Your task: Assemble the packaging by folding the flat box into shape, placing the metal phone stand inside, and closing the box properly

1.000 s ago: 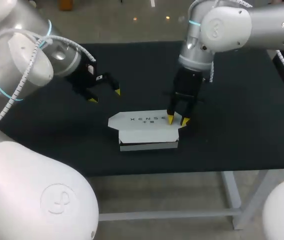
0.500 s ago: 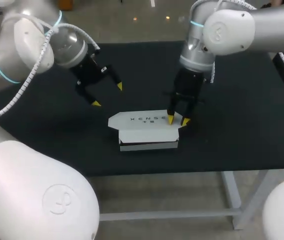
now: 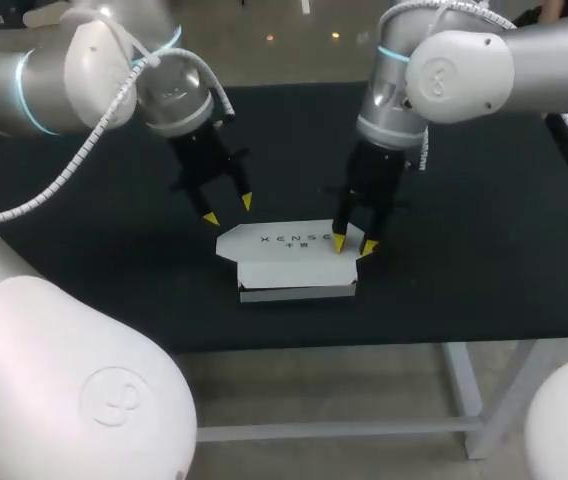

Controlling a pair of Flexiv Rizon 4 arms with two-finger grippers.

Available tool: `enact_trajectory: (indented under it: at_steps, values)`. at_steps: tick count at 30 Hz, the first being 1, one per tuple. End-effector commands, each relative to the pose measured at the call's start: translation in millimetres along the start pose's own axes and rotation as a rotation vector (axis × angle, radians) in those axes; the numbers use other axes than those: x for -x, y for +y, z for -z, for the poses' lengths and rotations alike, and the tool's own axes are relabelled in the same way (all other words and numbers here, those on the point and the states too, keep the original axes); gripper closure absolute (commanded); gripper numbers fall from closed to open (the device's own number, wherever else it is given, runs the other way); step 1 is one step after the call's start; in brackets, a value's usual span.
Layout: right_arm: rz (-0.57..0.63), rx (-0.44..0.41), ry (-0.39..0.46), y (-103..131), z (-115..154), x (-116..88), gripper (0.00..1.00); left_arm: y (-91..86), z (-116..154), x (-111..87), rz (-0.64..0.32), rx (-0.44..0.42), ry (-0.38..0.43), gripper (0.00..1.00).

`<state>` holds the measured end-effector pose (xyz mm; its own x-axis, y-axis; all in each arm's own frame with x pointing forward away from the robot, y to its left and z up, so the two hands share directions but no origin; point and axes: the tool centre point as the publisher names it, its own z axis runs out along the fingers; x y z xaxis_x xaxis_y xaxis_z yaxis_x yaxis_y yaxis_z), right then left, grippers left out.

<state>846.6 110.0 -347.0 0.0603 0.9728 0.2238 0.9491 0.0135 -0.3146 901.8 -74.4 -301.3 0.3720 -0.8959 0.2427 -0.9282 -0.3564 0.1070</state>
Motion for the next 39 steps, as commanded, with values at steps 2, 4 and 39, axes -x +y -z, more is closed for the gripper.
enact_trajectory:
  at_steps: [2,4,39]
  values:
    - [-0.002,0.013,0.007,-2,-3,1,0.56,10.5,-11,-2.4,-0.033,-0.010,-0.099,0.53]
    - [-0.004,0.018,0.009,-3,-3,2,0.56,16.2,-14,-0.7,-0.065,-0.014,-0.096,0.53]
    - [-0.032,0.155,0.044,6,-13,7,0.55,35.8,-50,9.7,-0.182,-0.062,-0.038,0.59]
